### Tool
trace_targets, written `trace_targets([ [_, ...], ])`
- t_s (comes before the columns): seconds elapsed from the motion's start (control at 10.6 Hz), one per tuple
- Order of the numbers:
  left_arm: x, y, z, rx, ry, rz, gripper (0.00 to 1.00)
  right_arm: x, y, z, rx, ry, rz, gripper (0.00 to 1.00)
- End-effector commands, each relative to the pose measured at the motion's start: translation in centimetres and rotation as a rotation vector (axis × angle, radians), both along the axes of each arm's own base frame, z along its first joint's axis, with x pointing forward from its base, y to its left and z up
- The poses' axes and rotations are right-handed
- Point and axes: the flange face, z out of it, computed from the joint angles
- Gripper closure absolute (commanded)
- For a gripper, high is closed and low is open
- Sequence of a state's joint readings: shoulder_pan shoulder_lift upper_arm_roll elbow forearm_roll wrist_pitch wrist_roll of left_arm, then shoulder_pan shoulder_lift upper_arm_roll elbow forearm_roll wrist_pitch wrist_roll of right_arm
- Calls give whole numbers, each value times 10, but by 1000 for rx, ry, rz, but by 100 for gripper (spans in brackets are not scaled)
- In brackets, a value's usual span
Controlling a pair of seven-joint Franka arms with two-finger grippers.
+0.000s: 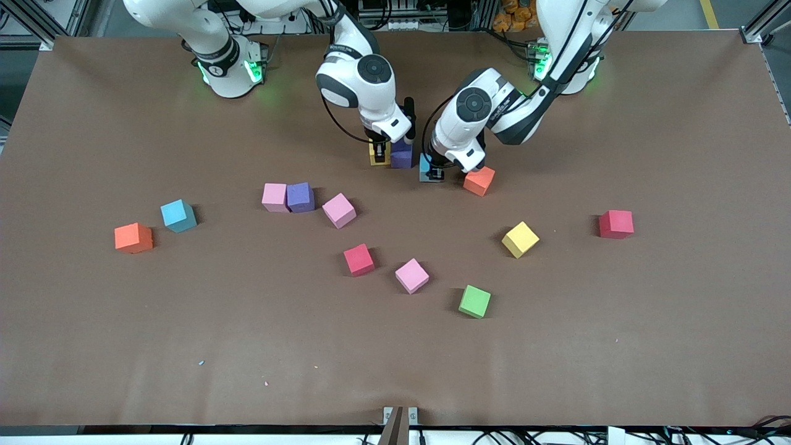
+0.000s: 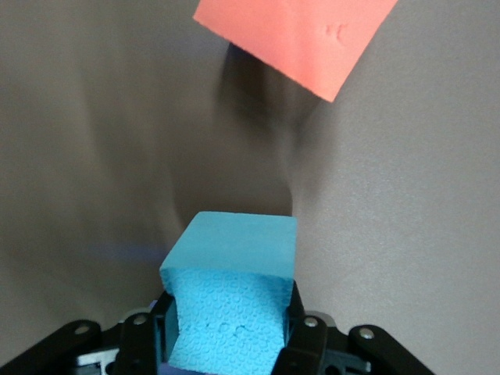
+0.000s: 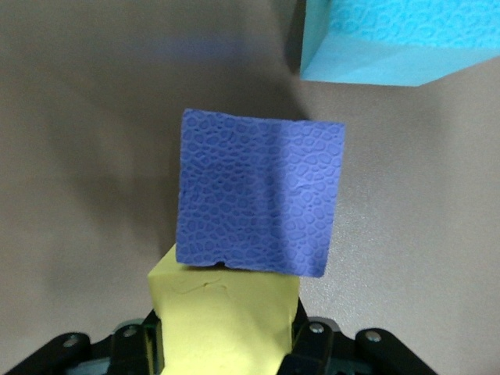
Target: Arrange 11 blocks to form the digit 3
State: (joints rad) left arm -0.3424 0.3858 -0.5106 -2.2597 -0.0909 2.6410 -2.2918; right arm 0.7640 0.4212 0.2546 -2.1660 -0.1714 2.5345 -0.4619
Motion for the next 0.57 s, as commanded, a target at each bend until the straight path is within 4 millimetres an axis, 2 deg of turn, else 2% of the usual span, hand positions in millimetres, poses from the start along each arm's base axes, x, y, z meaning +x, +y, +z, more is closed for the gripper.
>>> trace_targets([
  [0.0,-9,3,4,-8,-19,20,94,1,7,0,13,12,-1,100],
  [0.19,-12,5,2,-14,-30,41,94,0,10,0,16,11,3,100],
  [0.47,-26,-4,1,-10,-27,30,94,0,11,-2,17,12,5,100],
])
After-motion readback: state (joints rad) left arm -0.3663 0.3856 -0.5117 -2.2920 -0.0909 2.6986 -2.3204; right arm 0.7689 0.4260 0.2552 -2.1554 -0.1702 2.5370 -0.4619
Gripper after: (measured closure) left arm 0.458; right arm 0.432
